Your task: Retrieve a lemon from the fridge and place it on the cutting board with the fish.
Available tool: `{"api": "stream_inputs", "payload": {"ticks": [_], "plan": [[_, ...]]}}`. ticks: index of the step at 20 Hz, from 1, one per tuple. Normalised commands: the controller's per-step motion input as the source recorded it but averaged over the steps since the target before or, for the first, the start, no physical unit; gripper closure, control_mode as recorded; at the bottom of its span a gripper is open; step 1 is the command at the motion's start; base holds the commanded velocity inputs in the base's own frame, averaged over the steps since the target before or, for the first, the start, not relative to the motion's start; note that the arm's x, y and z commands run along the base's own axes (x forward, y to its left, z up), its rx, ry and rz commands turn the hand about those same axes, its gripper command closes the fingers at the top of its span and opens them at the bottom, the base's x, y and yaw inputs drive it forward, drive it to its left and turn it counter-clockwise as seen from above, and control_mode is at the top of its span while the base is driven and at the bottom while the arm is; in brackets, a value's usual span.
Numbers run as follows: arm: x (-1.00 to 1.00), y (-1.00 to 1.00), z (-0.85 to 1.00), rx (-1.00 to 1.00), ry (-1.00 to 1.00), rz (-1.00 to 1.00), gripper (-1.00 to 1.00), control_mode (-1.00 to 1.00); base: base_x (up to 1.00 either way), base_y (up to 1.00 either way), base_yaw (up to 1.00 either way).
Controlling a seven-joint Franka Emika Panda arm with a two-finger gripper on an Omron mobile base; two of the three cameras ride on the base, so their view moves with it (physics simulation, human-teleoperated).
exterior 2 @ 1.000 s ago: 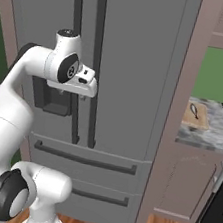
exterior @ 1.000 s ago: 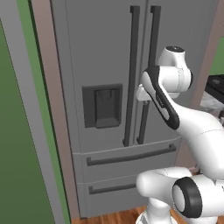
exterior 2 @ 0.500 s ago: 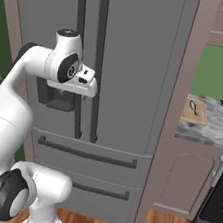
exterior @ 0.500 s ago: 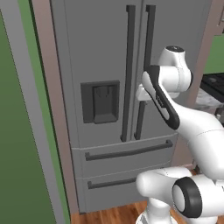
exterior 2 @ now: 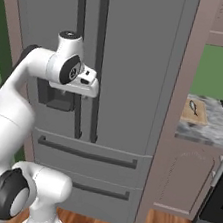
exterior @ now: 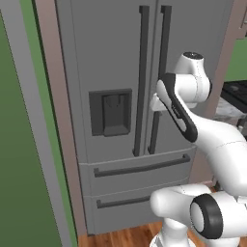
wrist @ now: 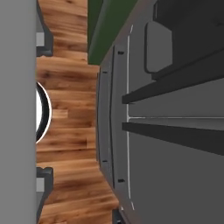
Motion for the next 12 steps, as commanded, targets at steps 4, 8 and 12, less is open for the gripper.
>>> {"api": "stream_inputs", "payload": {"ticks": [4,8,12], "plan": [[0.56,-0.03,-0.28,-0.04,-0.01,0.0,-1.0,-1.0,0.0,0.0,0.0],[0.46,-0.06,0.0,-0.02,-0.08,0.0,-1.0,-1.0,0.0,0.0,0.0],[0.42,-0.09,0.0,-0.01,-0.23,0.0,-1.0,-1.0,0.0,0.0,0.0]]}}
